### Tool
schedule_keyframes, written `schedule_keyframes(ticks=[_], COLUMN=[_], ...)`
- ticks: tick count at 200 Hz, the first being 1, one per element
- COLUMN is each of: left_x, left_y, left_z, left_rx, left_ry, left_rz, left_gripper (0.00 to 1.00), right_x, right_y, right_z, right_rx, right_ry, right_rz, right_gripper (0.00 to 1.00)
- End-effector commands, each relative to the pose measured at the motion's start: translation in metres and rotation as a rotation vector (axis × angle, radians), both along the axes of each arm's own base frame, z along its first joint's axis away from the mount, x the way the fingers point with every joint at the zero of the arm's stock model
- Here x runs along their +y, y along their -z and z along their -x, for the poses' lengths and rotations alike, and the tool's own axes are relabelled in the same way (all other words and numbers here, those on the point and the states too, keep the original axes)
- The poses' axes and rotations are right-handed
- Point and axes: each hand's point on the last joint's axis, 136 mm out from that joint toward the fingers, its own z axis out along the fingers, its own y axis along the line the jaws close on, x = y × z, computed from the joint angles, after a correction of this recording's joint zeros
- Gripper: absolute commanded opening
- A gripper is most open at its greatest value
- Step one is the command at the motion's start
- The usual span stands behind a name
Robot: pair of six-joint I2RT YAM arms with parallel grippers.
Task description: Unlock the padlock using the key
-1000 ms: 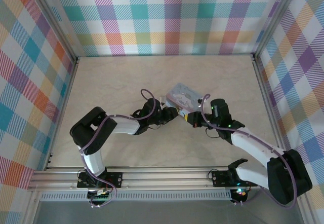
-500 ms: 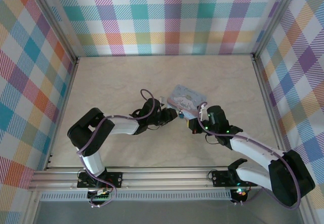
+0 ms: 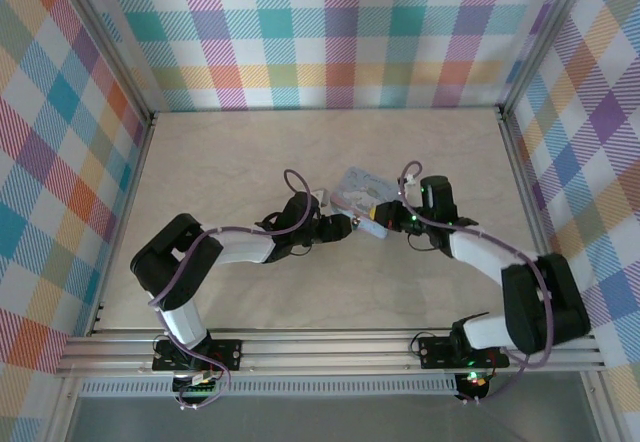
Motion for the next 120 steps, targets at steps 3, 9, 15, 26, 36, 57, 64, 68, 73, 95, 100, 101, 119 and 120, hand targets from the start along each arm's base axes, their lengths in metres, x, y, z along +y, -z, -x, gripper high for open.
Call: schedule_keyframes(ticks=[3, 9, 15, 26, 36, 57, 64, 68, 73, 95, 100, 101, 119, 120], left_x=[-0.008, -0.009, -0.01, -0.011, -0.012, -0.016, -0.018, -0.018, -0.019, -0.022, -0.022, -0.022, -0.023, -0.023], left_y=[-0.004, -0.004, -0.002, 0.001, 0.003, 0.006, 0.007, 0.007, 0.007, 0.008, 0.009, 0.009, 0.01, 0.011], left_z=[-0.003, -0.003, -0.003, -0.002, -0.001, 0.0, 0.0, 0.001, 0.001, 0.0, 0.0, 0.0, -0.001, -0.001], left_rx=[-0.095, -0.102, -0.106, -0.112, -0.12, -0.13, -0.132, -0.135, -0.139, -0.151, -0.153, -0.154, -0.168, -0.17], left_ry=[0.062, 0.067, 0.073, 0.086, 0.099, 0.122, 0.128, 0.132, 0.137, 0.152, 0.154, 0.155, 0.163, 0.164], left_rz=[-0.032, -0.035, -0.04, -0.052, -0.061, -0.081, -0.086, -0.09, -0.092, -0.114, -0.119, -0.12, -0.133, -0.135], left_gripper=[0.65, 0.66, 0.66, 0.67, 0.67, 0.68, 0.69, 0.69, 0.69, 0.7, 0.7, 0.7, 0.7, 0.7], right_x=[0.015, 0.014, 0.014, 0.015, 0.015, 0.012, 0.012, 0.012, 0.011, 0.009, 0.008, 0.008, 0.004, 0.004], right_y=[-0.03, -0.029, -0.027, -0.021, -0.014, 0.004, 0.009, 0.012, 0.015, 0.027, 0.03, 0.031, 0.04, 0.04], right_z=[-0.02, -0.025, -0.03, -0.037, -0.041, -0.045, -0.045, -0.045, -0.045, -0.041, -0.04, -0.04, -0.034, -0.034], right_rx=[-0.047, -0.044, -0.038, -0.019, 0.003, 0.044, 0.058, 0.065, 0.074, 0.115, 0.125, 0.128, 0.157, 0.158], right_ry=[-0.051, -0.045, -0.041, -0.041, -0.039, -0.016, -0.012, -0.011, -0.011, -0.009, -0.006, -0.005, 0.003, 0.004], right_rz=[-0.099, -0.097, -0.093, -0.08, -0.067, -0.036, -0.028, -0.024, -0.021, 0.004, 0.011, 0.013, 0.033, 0.034], right_gripper=[0.0, 0.0, 0.0, 0.0, 0.0, 0.0, 0.0, 0.0, 0.0, 0.0, 0.0, 0.0, 0.0, 0.0])
